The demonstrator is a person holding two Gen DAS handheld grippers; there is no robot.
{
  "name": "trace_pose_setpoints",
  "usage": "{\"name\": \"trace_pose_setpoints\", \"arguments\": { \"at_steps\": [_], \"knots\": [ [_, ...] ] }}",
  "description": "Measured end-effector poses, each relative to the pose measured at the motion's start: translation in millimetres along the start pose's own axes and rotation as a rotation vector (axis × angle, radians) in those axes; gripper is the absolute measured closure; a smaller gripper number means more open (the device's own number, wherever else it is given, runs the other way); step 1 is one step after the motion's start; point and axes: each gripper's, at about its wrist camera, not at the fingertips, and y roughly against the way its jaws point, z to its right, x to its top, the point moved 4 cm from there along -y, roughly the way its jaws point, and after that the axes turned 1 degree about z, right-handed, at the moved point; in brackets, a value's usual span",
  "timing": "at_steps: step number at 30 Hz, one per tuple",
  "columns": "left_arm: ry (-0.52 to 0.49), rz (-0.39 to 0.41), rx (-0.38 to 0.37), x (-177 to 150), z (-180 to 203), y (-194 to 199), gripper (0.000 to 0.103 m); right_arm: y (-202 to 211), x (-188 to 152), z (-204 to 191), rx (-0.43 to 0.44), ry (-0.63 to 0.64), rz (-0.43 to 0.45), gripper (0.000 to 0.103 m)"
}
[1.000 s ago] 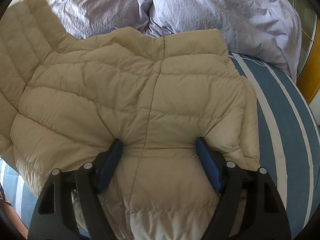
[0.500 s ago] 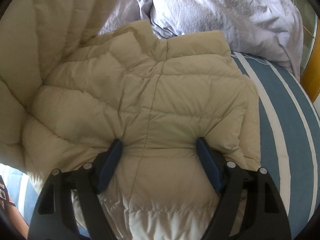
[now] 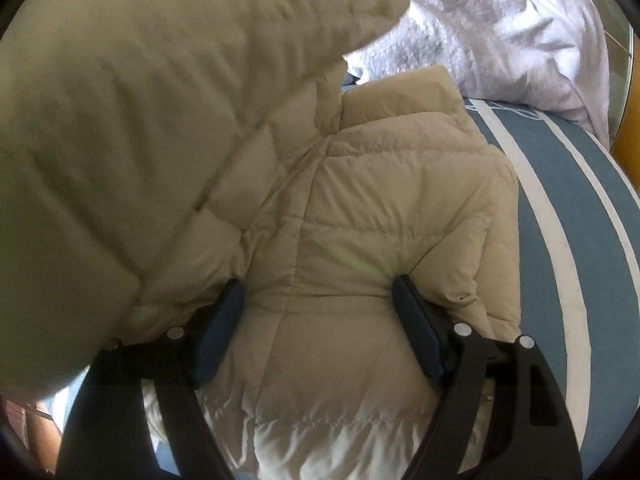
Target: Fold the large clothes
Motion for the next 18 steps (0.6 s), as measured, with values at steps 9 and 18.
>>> {"name": "trace_pose_setpoints", "arguments": {
  "at_steps": [9,18],
  "knots": [
    [-0.043,-0.049,0.030,-18.8,10.7,-10.5,0.057,37.1,-12.9,13.7,-0.020,-0.008,0.055,0.028],
    [-0.117,-0.001,0.076,-18.7,21.7,23.7,0.041,82.7,-14.0,47.4,-0.082,-0.095,0.113,0.028]
  ]
}}
